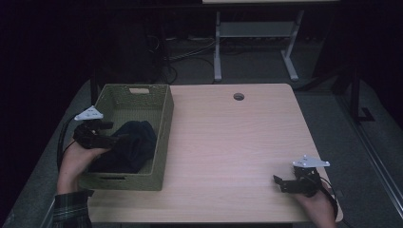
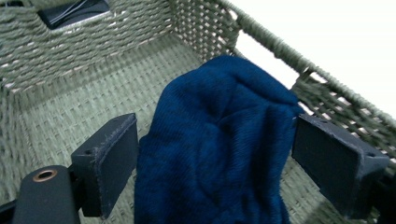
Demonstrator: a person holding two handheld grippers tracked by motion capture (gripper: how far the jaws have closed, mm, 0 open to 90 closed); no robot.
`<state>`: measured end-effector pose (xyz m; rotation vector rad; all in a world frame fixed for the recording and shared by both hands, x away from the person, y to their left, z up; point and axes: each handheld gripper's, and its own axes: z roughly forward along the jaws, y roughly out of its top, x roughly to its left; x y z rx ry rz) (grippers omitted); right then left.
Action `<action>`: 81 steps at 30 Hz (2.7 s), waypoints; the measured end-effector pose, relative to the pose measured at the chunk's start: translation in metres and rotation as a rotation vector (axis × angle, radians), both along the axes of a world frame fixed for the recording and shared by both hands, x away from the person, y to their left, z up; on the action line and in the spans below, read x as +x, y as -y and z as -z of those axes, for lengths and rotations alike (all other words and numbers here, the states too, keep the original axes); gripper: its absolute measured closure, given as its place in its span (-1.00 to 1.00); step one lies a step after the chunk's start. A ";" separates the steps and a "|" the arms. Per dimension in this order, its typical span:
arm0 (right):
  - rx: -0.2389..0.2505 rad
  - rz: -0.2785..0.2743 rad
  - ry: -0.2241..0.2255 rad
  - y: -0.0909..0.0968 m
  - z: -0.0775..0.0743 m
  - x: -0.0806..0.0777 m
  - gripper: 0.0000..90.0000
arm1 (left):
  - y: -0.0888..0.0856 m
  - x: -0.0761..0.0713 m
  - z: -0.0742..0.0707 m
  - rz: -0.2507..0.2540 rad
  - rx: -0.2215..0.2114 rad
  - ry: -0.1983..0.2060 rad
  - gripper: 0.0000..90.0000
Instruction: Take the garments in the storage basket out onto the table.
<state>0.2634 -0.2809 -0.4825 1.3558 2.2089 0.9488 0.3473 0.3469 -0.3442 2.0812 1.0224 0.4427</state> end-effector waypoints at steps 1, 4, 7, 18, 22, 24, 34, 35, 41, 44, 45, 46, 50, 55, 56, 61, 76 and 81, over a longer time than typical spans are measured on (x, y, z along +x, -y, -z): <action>0.000 0.000 0.000 0.000 0.000 0.000 -0.83 | -0.001 0.001 0.001 -0.002 0.005 -0.004 -0.68; 0.000 0.000 0.000 0.000 0.000 0.000 -0.83 | -0.004 0.003 0.005 -0.014 0.008 -0.020 -0.68; 0.000 0.000 0.000 0.000 0.000 0.000 -0.83 | -0.005 0.004 0.008 -0.017 0.009 -0.039 -0.68; 0.000 0.000 0.000 0.000 0.000 0.000 -0.83 | -0.008 0.011 0.022 -0.010 0.025 -0.091 -0.68; 0.000 0.000 0.000 0.000 0.000 0.000 -0.83 | -0.006 0.014 0.028 -0.002 0.043 -0.115 -0.68; 0.000 0.000 0.000 0.000 0.000 0.000 -0.83 | -0.005 0.015 0.031 0.002 0.056 -0.129 -0.68; 0.000 0.000 0.000 0.000 0.000 0.000 -0.83 | 0.000 0.020 0.042 0.022 0.091 -0.189 -0.59; 0.000 -0.001 0.000 0.000 0.000 0.000 -0.83 | 0.000 0.020 0.042 0.025 0.089 -0.191 -0.56; 0.000 -0.001 0.000 0.000 0.000 0.000 -0.83 | 0.002 0.021 0.047 0.039 0.097 -0.228 -0.39; 0.000 -0.001 0.001 0.000 0.000 0.000 -0.83 | 0.003 0.022 0.048 0.050 0.106 -0.239 -0.23; 0.000 -0.001 0.001 0.000 0.000 0.000 -0.83 | 0.003 0.022 0.048 0.055 0.112 -0.239 -0.16; 0.000 -0.001 0.001 0.000 0.000 0.000 -0.83 | 0.003 0.022 0.048 0.062 0.124 -0.238 -0.11; 0.000 -0.001 0.000 0.000 0.000 0.000 -0.83 | 0.005 0.021 0.049 0.065 0.133 -0.258 0.12; 0.000 -0.001 0.000 0.000 0.000 0.000 -0.83 | 0.006 0.021 0.047 0.057 0.139 -0.276 0.40; 0.000 -0.001 0.001 0.000 0.000 0.000 -0.83 | 0.006 0.021 0.046 0.057 0.136 -0.275 0.43; 0.000 -0.001 0.000 0.000 0.000 0.000 -0.83 | 0.003 0.018 0.039 0.045 0.102 -0.240 0.47; 0.000 -0.001 0.000 0.000 0.000 0.000 -0.83 | -0.006 0.006 0.013 0.019 0.012 -0.126 0.47; 0.000 -0.001 0.000 0.000 0.000 0.000 -0.83 | -0.011 0.000 0.003 -0.005 -0.025 -0.081 0.48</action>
